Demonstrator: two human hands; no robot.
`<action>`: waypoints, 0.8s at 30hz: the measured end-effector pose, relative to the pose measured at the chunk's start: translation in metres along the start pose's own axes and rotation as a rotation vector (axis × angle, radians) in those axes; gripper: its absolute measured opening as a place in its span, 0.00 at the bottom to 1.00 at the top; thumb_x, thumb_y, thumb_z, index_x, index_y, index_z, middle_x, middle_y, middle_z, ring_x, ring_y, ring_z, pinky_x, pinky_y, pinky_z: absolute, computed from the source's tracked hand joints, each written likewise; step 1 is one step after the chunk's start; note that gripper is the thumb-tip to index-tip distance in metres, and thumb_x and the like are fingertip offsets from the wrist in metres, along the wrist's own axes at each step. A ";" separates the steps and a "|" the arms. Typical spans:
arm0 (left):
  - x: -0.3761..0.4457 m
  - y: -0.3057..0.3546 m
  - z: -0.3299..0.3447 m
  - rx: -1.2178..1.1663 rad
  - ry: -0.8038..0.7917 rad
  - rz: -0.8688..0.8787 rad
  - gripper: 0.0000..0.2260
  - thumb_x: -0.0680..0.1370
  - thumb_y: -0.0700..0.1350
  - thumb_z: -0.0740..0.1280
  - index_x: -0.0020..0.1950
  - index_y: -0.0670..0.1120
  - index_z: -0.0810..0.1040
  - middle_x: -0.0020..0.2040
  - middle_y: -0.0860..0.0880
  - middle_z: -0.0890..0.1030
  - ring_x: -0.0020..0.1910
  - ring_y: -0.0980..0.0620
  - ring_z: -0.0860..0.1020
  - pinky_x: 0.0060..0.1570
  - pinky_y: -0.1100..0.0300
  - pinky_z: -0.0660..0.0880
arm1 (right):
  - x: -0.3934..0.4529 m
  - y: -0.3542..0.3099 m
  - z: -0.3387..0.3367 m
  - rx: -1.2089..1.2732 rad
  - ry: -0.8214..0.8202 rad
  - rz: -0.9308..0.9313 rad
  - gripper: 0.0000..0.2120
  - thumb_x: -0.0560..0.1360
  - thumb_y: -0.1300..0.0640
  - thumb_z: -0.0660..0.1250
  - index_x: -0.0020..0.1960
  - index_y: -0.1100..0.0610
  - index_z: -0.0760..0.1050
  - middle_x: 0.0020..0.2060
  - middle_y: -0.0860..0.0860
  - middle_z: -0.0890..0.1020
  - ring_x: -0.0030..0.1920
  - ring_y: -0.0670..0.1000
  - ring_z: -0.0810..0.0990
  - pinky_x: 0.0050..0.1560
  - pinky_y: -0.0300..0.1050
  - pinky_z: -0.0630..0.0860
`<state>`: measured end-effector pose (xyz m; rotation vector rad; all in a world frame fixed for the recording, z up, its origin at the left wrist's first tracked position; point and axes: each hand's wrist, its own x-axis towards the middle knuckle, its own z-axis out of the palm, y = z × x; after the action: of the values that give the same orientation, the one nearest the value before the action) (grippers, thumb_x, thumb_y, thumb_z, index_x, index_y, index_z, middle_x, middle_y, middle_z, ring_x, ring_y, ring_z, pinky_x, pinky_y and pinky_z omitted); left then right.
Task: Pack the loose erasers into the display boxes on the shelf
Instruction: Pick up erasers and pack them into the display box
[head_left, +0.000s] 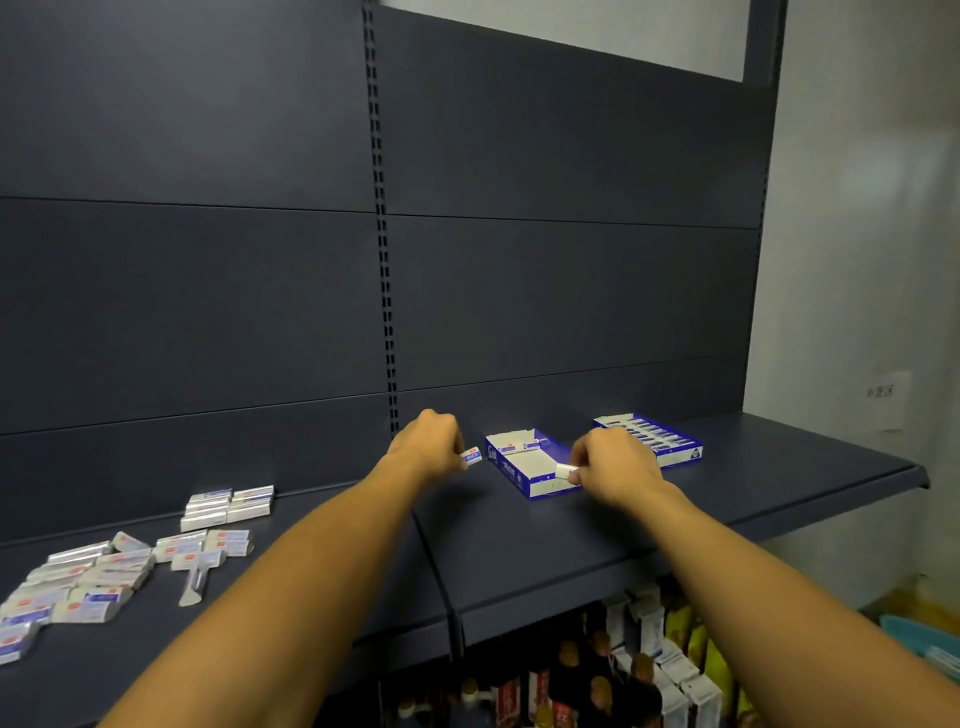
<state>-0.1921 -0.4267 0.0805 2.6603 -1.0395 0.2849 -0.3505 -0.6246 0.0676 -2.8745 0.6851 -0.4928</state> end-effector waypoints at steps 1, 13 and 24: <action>0.006 0.002 0.003 -0.007 0.000 0.003 0.09 0.77 0.46 0.74 0.54 0.44 0.86 0.51 0.44 0.83 0.45 0.45 0.81 0.48 0.49 0.81 | 0.006 0.004 0.002 0.002 -0.003 0.001 0.11 0.77 0.48 0.72 0.57 0.50 0.81 0.52 0.51 0.83 0.52 0.51 0.81 0.50 0.45 0.79; 0.107 0.003 0.041 -0.160 0.020 -0.010 0.08 0.77 0.47 0.73 0.54 0.45 0.86 0.52 0.47 0.85 0.49 0.49 0.82 0.52 0.49 0.82 | 0.114 0.027 0.023 -0.006 -0.004 -0.049 0.10 0.77 0.51 0.71 0.58 0.49 0.81 0.52 0.50 0.84 0.51 0.50 0.81 0.50 0.45 0.80; 0.166 0.008 0.083 -0.307 0.054 -0.104 0.08 0.77 0.43 0.74 0.55 0.45 0.86 0.55 0.46 0.85 0.51 0.50 0.82 0.54 0.53 0.82 | 0.180 0.046 0.067 0.114 0.007 -0.107 0.08 0.77 0.52 0.71 0.56 0.48 0.82 0.51 0.48 0.84 0.49 0.48 0.80 0.46 0.43 0.78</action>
<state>-0.0709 -0.5636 0.0491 2.4057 -0.8482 0.1599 -0.1944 -0.7435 0.0459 -2.8140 0.4890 -0.5382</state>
